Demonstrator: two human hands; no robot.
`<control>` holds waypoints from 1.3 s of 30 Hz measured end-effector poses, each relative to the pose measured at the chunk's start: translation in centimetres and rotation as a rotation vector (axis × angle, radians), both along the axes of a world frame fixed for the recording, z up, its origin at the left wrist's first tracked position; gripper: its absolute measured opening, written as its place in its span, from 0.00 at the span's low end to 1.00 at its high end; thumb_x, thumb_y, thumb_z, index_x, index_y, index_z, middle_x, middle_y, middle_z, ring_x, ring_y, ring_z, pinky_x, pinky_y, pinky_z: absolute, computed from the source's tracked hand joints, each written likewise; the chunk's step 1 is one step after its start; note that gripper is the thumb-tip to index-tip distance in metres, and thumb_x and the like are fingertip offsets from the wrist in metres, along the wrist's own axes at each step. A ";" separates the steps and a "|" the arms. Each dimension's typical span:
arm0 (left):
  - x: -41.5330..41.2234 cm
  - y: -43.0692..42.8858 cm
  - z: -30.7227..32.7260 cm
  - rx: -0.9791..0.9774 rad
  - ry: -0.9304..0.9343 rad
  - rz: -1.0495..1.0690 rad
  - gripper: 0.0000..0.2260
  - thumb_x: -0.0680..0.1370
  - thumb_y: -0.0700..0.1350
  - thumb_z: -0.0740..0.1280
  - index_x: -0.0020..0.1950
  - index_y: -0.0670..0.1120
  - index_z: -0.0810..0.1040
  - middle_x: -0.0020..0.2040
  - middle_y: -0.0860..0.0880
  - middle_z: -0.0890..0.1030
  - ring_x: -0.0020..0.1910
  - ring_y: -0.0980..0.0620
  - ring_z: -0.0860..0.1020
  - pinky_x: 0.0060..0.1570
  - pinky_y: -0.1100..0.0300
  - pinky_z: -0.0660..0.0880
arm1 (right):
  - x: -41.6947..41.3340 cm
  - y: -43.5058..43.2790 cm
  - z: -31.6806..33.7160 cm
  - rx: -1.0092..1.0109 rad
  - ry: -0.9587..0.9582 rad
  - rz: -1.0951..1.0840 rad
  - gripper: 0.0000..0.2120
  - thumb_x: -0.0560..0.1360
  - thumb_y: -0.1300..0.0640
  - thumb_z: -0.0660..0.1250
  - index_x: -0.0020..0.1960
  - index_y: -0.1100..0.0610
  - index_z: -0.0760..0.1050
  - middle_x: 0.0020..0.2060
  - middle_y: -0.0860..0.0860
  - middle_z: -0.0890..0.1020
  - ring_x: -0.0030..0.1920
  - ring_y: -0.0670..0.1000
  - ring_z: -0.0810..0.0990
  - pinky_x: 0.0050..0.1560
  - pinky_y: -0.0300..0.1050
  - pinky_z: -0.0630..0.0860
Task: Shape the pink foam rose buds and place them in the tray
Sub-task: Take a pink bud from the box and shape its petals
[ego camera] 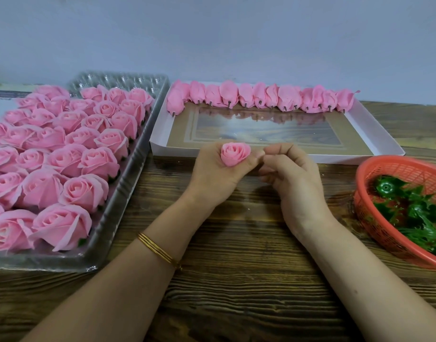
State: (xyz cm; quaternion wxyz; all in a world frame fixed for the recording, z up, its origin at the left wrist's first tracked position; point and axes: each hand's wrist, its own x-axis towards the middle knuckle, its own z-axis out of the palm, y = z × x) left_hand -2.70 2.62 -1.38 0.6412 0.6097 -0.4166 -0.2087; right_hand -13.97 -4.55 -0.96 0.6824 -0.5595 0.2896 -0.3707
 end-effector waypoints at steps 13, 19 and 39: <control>0.0 -0.3 -1.1 0.088 -0.180 -0.114 0.10 0.72 0.42 0.75 0.53 0.45 0.85 0.48 0.50 0.86 0.51 0.52 0.83 0.55 0.46 0.79 | 0.2 0.7 0.1 -0.065 0.004 0.022 0.09 0.70 0.62 0.74 0.48 0.63 0.77 0.39 0.54 0.81 0.43 0.50 0.79 0.44 0.38 0.77; -0.2 -0.1 -0.9 0.091 -0.189 -0.111 0.11 0.73 0.44 0.75 0.54 0.45 0.84 0.48 0.49 0.86 0.51 0.51 0.83 0.55 0.46 0.79 | 0.2 0.6 0.0 -0.078 0.017 0.025 0.10 0.71 0.62 0.74 0.49 0.66 0.79 0.41 0.56 0.83 0.43 0.51 0.81 0.45 0.40 0.79; -0.5 0.2 -0.5 0.070 -0.261 -0.096 0.12 0.73 0.41 0.75 0.40 0.59 0.79 0.43 0.54 0.86 0.46 0.57 0.83 0.51 0.49 0.80 | 0.1 0.6 0.2 -0.096 0.034 0.055 0.09 0.71 0.64 0.73 0.49 0.66 0.79 0.41 0.58 0.82 0.44 0.53 0.81 0.46 0.41 0.80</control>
